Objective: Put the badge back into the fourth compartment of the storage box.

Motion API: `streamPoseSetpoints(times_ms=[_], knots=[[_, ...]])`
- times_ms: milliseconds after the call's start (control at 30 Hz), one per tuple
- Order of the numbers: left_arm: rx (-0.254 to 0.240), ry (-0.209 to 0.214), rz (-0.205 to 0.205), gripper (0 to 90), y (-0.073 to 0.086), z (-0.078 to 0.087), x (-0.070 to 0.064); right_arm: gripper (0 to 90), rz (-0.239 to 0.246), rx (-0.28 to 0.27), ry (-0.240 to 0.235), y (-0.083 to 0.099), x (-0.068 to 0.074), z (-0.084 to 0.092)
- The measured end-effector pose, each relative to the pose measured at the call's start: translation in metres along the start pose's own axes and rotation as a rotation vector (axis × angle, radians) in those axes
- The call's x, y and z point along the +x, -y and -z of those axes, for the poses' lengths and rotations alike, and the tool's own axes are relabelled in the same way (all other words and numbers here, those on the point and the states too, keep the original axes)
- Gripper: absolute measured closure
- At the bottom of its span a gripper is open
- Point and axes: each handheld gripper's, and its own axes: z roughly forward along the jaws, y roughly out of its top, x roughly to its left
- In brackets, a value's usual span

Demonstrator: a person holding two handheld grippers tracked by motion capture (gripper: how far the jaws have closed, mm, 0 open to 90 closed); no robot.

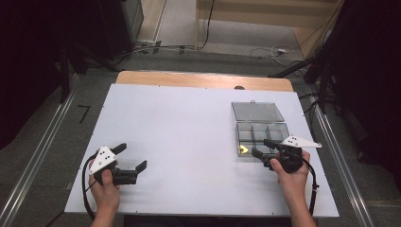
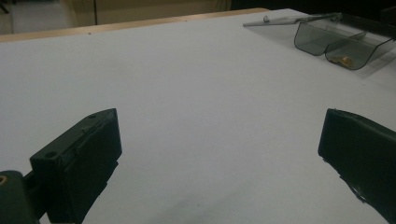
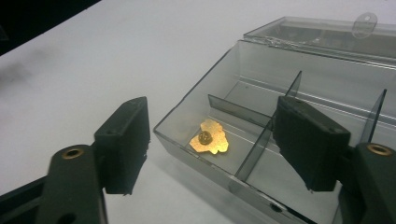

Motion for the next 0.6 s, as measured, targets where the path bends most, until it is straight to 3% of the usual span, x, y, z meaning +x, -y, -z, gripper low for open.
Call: streamPoseSetpoints(times_ms=[300, 600], knots=[[-0.006, 0.007, 0.010, 0.2, 0.0002, 0.0010, 0.0005, 8.9, 0.021, -0.014, -0.059, 0.0069, 0.0037, 0.0045], [-0.005, 0.005, 0.007, 0.2, 0.0004, 0.0009, 0.0000, 6.8, 0.048, -0.026, -0.089, 0.0103, 0.0069, 0.0101]])
